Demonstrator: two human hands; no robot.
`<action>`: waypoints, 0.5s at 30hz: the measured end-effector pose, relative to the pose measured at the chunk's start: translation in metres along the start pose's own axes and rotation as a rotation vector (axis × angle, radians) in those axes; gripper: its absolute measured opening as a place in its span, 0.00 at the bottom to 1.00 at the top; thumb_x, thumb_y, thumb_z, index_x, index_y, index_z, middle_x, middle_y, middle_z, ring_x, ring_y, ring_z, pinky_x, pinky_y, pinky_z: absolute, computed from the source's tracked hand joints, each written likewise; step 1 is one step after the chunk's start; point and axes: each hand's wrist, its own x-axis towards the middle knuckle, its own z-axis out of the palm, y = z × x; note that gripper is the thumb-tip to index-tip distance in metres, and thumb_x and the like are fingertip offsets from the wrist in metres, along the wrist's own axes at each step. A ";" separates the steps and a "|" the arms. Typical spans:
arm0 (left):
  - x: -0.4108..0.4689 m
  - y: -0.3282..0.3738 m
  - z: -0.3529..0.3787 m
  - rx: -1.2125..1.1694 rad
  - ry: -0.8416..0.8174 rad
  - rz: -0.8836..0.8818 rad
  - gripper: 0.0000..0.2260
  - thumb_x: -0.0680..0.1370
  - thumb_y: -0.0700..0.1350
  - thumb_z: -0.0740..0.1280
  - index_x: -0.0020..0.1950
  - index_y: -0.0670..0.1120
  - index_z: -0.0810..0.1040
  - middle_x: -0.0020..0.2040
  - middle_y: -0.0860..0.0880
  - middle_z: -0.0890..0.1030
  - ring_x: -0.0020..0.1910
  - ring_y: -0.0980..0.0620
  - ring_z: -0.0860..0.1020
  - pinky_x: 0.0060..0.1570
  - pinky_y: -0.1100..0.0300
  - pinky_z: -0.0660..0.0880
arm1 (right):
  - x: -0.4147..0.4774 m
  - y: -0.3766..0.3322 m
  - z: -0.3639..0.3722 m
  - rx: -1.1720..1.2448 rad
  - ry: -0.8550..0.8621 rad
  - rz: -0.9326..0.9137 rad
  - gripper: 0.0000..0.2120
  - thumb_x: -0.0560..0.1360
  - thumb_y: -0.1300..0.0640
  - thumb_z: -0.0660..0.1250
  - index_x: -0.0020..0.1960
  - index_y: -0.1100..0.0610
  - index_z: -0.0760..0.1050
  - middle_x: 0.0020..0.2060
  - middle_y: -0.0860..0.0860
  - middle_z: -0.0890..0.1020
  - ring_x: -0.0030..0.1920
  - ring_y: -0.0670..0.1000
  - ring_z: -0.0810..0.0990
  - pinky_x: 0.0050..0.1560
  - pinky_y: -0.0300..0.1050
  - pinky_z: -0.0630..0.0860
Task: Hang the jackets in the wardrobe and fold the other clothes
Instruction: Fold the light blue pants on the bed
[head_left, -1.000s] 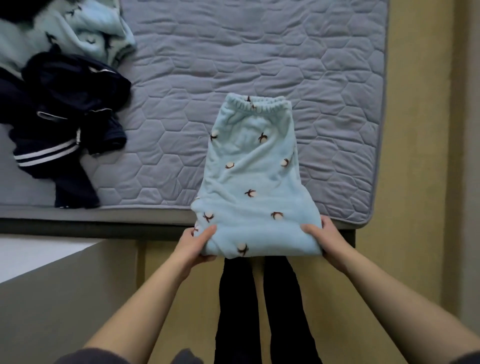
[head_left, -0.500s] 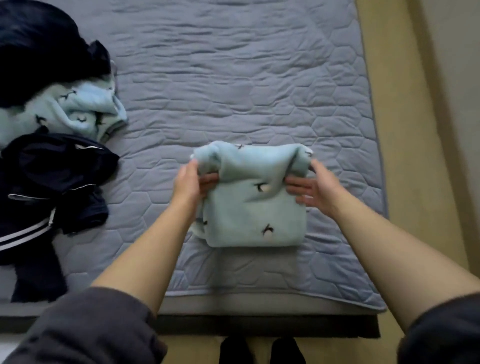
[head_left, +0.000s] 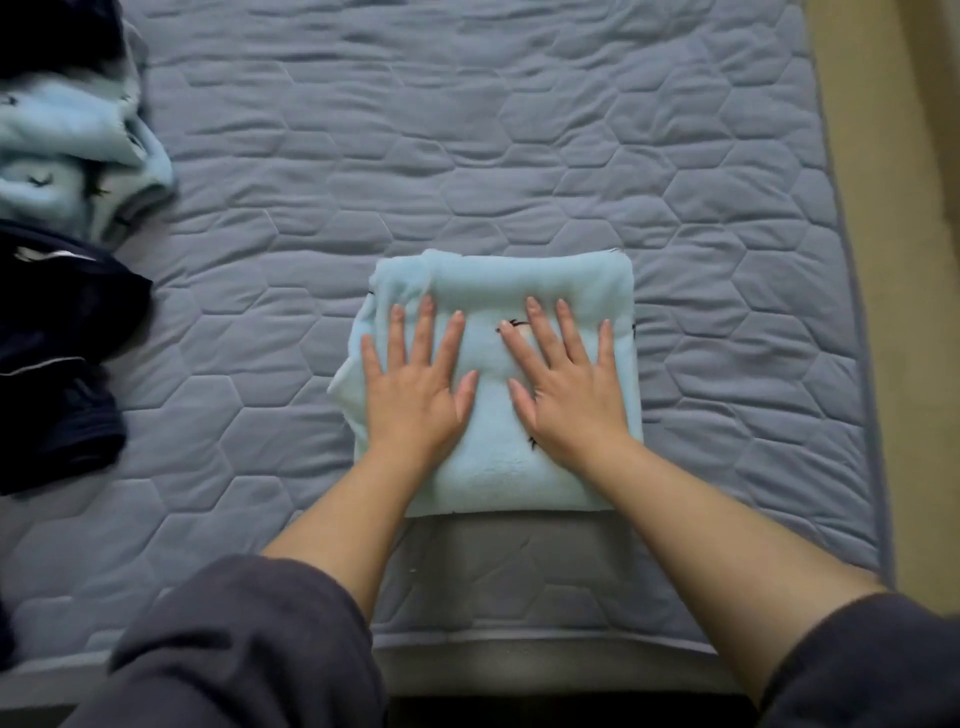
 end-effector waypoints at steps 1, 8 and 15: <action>-0.007 -0.009 0.017 -0.033 0.007 -0.060 0.31 0.78 0.61 0.50 0.78 0.54 0.43 0.78 0.47 0.42 0.77 0.42 0.43 0.73 0.40 0.44 | -0.003 0.001 0.016 -0.008 0.028 -0.007 0.29 0.78 0.43 0.53 0.77 0.44 0.50 0.78 0.49 0.47 0.77 0.55 0.44 0.72 0.66 0.40; -0.020 -0.019 0.038 -0.246 0.092 -0.330 0.37 0.74 0.64 0.54 0.78 0.54 0.42 0.78 0.44 0.43 0.77 0.41 0.45 0.71 0.40 0.44 | -0.011 -0.003 0.042 0.135 0.197 0.148 0.31 0.75 0.42 0.54 0.77 0.44 0.54 0.77 0.51 0.49 0.77 0.57 0.50 0.67 0.73 0.50; -0.041 -0.032 0.008 -1.206 0.026 -0.786 0.31 0.69 0.52 0.75 0.65 0.42 0.67 0.60 0.44 0.77 0.57 0.47 0.77 0.57 0.53 0.74 | -0.047 0.023 0.011 1.195 0.078 0.859 0.31 0.75 0.46 0.67 0.72 0.57 0.62 0.64 0.55 0.75 0.60 0.55 0.76 0.56 0.47 0.73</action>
